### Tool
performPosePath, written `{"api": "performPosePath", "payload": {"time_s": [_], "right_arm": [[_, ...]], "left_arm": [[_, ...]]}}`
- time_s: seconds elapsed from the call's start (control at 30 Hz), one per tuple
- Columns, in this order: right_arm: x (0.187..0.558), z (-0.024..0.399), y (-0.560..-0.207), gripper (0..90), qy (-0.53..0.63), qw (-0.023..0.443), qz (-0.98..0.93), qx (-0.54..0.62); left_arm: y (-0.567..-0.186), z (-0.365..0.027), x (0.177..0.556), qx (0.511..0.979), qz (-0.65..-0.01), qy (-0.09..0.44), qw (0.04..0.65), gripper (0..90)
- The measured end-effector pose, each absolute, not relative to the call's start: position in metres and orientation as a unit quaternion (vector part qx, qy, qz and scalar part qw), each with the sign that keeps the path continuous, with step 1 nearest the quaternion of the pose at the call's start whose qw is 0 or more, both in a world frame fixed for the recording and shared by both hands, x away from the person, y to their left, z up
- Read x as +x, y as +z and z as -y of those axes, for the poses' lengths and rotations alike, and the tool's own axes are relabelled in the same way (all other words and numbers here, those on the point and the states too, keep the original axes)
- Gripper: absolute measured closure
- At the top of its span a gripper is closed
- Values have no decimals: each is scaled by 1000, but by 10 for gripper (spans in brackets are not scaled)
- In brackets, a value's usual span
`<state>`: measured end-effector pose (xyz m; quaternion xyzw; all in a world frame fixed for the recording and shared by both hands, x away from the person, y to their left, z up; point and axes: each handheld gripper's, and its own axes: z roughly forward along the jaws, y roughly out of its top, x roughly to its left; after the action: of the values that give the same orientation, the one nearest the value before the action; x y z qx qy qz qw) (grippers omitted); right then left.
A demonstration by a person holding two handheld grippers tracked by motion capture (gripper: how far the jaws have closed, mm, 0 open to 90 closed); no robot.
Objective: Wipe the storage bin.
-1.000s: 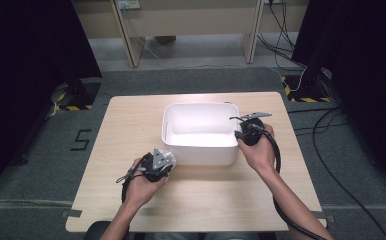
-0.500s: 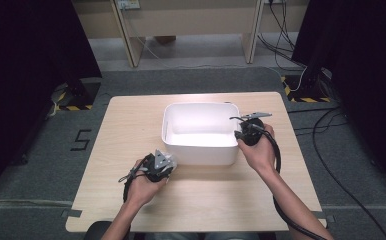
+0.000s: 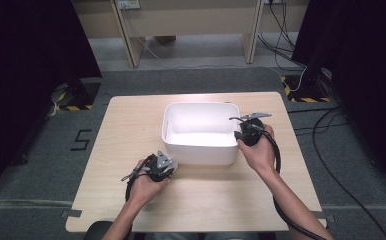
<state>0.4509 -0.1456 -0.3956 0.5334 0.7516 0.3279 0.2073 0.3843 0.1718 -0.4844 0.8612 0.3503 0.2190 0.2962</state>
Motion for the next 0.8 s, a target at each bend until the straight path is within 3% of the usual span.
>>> {"api": "performPosePath", "payload": {"time_s": [0.8], "right_arm": [[451, 145, -396, 741, 326, 207, -754, 531]], "left_arm": [[-480, -164, 381, 858, -348, 219, 309, 722]]}}
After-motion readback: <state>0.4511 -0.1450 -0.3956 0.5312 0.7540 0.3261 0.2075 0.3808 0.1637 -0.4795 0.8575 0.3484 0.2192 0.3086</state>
